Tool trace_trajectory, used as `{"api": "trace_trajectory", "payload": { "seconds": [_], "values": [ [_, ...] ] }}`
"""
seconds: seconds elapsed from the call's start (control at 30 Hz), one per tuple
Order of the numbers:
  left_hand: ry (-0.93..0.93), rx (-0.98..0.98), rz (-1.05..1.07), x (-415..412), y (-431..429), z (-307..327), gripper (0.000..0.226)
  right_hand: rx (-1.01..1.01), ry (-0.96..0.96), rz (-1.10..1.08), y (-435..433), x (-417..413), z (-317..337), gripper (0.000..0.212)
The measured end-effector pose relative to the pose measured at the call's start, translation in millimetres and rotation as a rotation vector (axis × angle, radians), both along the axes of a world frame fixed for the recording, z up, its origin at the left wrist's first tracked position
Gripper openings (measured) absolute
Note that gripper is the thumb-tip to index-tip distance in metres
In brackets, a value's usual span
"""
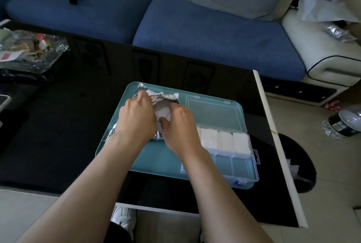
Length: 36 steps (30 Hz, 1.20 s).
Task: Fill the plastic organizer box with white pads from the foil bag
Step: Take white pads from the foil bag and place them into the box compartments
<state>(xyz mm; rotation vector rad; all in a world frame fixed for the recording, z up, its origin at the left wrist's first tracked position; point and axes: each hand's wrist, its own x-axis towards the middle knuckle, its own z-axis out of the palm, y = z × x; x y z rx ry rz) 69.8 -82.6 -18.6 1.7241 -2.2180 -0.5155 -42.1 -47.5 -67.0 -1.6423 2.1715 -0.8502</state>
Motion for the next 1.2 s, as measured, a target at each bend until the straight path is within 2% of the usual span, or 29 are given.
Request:
{"api": "trace_trajectory", "payload": {
  "seconds": [0.13, 0.37, 0.47, 0.67, 0.83, 0.97, 1.03, 1.13, 1.2],
  "values": [
    [0.023, 0.020, 0.015, 2.2, -1.2, 0.5, 0.016, 0.060, -0.108, -0.085, -6.7, 6.6, -1.0, 0.029],
    [0.021, 0.031, 0.025, 1.2, -2.6, -1.7, 0.016, 0.017, -0.293, -0.295, -15.8, 13.3, 1.7, 0.034],
    [0.051, 0.027, 0.049, 2.5, -4.1, -4.6, 0.016, 0.031, -0.357, -0.323, -13.2, 10.3, 8.4, 0.016],
    [0.174, -0.050, 0.083, -2.6, -5.7, -13.7, 0.012, -0.008, -0.272, -0.325, -7.5, 3.1, 10.3, 0.018],
    [0.139, -0.106, 0.017, -9.3, -0.7, -8.2, 0.021, -0.069, -0.163, -0.226, -4.6, 2.6, 12.5, 0.018],
    [0.145, -0.099, -0.016, -11.2, 8.0, -0.9, 0.023, -0.097, -0.119, -0.268, -1.4, 4.7, 15.9, 0.013],
    [0.172, -0.055, -0.054, -13.5, 12.2, 3.4, 0.025, -0.134, -0.188, -0.287, -0.2, 5.4, 20.5, 0.016],
    [0.213, 0.029, -0.059, -13.9, 11.5, -0.4, 0.041, -0.073, -0.360, -0.311, 3.9, 1.6, 27.9, 0.030],
    [0.231, 0.031, -0.030, -12.8, 6.9, -8.8, 0.023, -0.026, -0.475, -0.317, 8.0, -2.4, 30.0, 0.033]
  ]
}}
